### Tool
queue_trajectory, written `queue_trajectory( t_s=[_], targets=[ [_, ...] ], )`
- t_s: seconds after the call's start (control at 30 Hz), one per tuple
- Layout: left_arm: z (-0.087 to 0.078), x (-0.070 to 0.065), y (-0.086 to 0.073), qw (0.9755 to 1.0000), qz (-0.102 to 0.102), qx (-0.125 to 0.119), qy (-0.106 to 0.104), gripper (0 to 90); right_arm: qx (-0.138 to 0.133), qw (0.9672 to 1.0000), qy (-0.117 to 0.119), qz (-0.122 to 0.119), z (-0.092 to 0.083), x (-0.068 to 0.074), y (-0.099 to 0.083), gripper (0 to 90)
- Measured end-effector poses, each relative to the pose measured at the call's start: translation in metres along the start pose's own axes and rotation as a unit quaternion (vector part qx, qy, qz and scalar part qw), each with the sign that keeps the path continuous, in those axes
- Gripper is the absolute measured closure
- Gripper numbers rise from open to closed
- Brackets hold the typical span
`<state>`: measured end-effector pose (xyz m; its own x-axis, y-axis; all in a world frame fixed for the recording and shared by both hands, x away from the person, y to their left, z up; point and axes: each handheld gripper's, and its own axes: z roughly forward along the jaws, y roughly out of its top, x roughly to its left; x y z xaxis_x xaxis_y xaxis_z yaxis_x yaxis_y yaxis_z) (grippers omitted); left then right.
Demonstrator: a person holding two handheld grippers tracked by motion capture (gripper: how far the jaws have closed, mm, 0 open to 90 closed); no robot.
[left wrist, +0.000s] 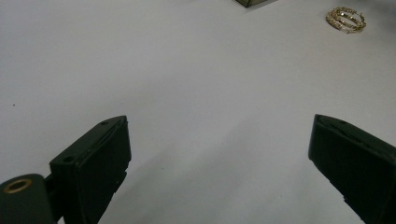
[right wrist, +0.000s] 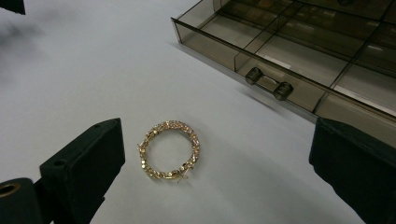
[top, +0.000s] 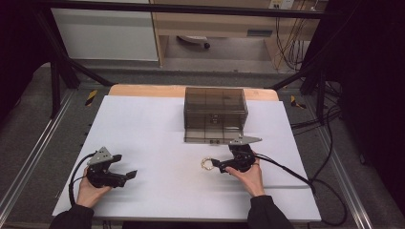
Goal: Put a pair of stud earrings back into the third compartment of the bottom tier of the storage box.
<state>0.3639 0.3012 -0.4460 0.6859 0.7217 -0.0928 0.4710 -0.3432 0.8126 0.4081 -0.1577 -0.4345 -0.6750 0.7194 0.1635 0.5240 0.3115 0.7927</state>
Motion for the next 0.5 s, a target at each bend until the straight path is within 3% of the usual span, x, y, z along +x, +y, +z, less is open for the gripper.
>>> queue_trajectory(
  t_s=[0.23,0.3,0.33,0.37,0.43,0.5],
  targets=[
    [0.000,0.000,0.000,1.0000,0.000,0.000,0.000,5.6,0.005,0.9999,0.004,-0.013,0.009,0.006,0.004,12.2],
    [0.000,0.000,0.000,1.0000,0.000,0.001,0.000,5.6,0.006,0.9998,0.011,-0.019,0.013,0.008,0.004,22.1],
    [0.000,0.000,-0.001,1.0000,0.000,0.000,0.000,5.6,0.006,0.9998,0.011,-0.019,0.013,0.008,0.004,22.1],
    [-0.001,0.000,-0.001,1.0000,0.000,0.000,-0.001,5.6,0.004,0.9997,0.016,-0.021,0.015,0.008,0.003,30.2],
    [-0.001,0.000,-0.001,1.0000,0.000,-0.001,-0.001,5.6,0.007,0.9996,0.017,-0.019,0.017,0.008,0.002,32.1],
    [-0.001,0.000,-0.001,1.0000,0.000,-0.001,-0.001,5.7,0.015,0.9995,0.015,-0.021,0.020,0.008,0.000,40.5]
  ],
)
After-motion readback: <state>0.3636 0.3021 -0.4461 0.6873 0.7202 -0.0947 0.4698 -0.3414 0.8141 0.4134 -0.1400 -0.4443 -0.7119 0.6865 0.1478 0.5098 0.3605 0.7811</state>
